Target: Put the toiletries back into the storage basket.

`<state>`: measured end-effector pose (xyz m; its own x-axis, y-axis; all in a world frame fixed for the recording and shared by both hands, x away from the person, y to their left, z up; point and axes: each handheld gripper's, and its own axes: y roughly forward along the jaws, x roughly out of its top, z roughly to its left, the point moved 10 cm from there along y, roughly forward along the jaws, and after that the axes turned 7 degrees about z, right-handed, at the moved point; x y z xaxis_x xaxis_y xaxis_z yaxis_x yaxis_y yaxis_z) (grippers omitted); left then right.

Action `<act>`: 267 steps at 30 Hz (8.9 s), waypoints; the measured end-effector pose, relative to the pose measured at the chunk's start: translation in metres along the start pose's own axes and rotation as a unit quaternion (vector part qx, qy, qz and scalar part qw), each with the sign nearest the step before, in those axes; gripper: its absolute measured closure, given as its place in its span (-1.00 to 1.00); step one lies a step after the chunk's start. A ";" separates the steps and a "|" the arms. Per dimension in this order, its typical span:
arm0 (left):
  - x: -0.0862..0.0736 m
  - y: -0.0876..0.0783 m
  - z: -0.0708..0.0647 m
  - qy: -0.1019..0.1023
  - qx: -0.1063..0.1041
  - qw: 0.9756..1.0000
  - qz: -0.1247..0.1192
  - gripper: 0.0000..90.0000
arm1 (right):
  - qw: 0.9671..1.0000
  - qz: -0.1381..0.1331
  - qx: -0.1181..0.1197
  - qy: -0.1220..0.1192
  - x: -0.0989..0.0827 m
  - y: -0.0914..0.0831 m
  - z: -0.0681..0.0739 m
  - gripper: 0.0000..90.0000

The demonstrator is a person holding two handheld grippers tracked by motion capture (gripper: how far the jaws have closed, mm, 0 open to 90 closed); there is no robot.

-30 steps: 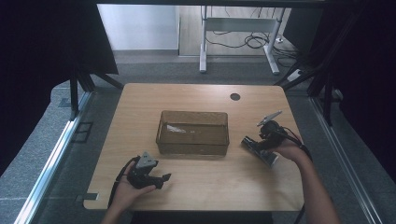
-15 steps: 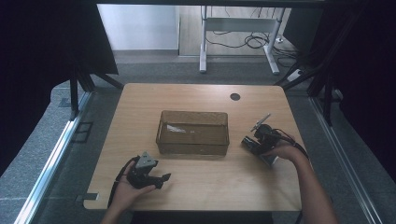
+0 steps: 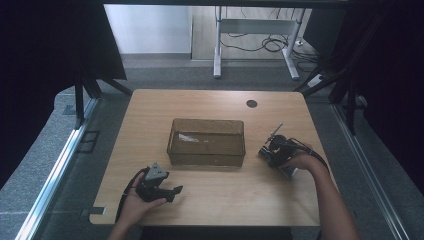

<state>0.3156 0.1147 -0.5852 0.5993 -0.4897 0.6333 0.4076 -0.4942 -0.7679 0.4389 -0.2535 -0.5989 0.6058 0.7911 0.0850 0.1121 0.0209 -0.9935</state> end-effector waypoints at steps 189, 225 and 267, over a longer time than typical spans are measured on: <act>0.001 0.001 -0.007 0.010 -0.012 1.000 0.001 -0.42 | 0.959 -0.076 0.068 -0.264 0.185 -0.049 0.095 0.01; 0.001 0.002 -0.006 0.008 -0.013 1.000 0.000 -0.42 | 0.957 -0.049 0.069 -0.277 0.179 -0.025 0.100 0.00; -0.001 0.004 -0.004 0.010 -0.009 1.000 0.008 -0.42 | 0.966 -0.081 0.066 -0.235 0.179 -0.036 0.088 -0.06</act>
<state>0.3138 0.1105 -0.5886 0.5915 -0.5122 0.6227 0.3859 -0.4982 -0.7764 0.4740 -0.0584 -0.5542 0.1601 0.9607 0.2268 0.0548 0.2207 -0.9738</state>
